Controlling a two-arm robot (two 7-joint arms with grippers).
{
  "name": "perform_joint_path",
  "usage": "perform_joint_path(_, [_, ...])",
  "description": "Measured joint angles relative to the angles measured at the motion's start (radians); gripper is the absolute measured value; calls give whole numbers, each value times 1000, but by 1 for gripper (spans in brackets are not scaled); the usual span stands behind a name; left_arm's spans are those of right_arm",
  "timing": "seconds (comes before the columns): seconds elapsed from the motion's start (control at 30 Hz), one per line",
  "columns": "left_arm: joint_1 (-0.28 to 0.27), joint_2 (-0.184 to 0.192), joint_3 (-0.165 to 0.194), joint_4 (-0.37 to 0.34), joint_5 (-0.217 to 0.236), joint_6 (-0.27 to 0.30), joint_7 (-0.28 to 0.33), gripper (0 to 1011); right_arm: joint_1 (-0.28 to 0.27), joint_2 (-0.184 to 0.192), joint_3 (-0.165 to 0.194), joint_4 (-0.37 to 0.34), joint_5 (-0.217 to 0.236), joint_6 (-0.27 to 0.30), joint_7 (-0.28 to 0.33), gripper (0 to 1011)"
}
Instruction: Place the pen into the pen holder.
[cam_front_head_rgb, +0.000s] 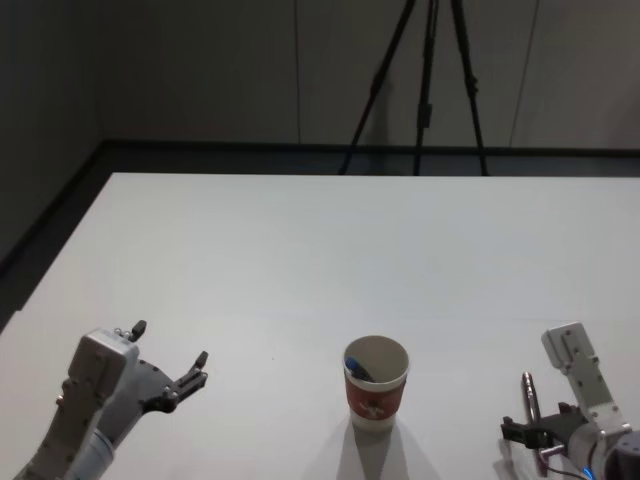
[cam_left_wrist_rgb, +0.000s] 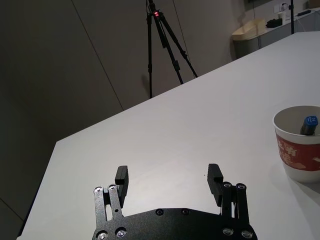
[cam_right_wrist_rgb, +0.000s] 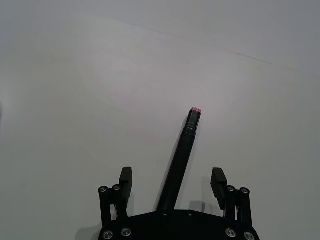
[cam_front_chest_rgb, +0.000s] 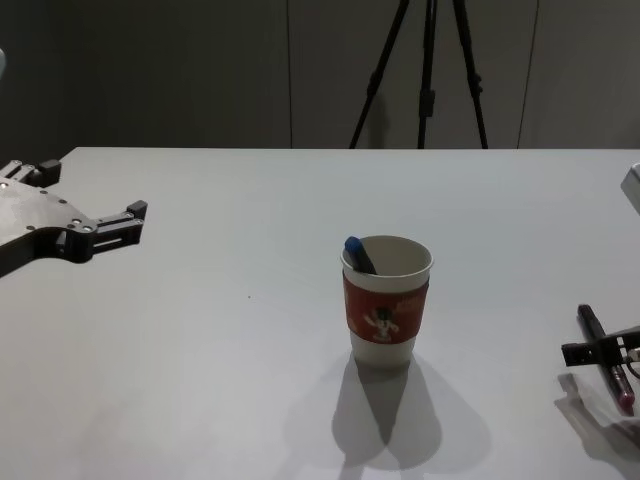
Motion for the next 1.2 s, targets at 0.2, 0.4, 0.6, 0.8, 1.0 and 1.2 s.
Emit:
perform_joint_path(0.2, [0,0,0,0,0,0,0,1002,0,-1,2,2,-3,5,1,1001])
perform_joint_path(0.4, [0,0,0,0,0,0,0,1001,-1,-4,6,6,-5,7,1,1001])
perform_joint_path(0.6, [0,0,0,0,0,0,0,1001,0,-6,10,14,-5,9,3,1001])
perform_joint_path(0.8, [0,0,0,0,0,0,0,1001,2,-8,11,20,-5,8,5,1001])
perform_joint_path(1.0, [0,0,0,0,0,0,0,1001,5,-9,11,27,-5,4,6,1001])
perform_joint_path(1.2, [0,0,0,0,0,0,0,1001,5,-9,11,26,-5,4,6,1001])
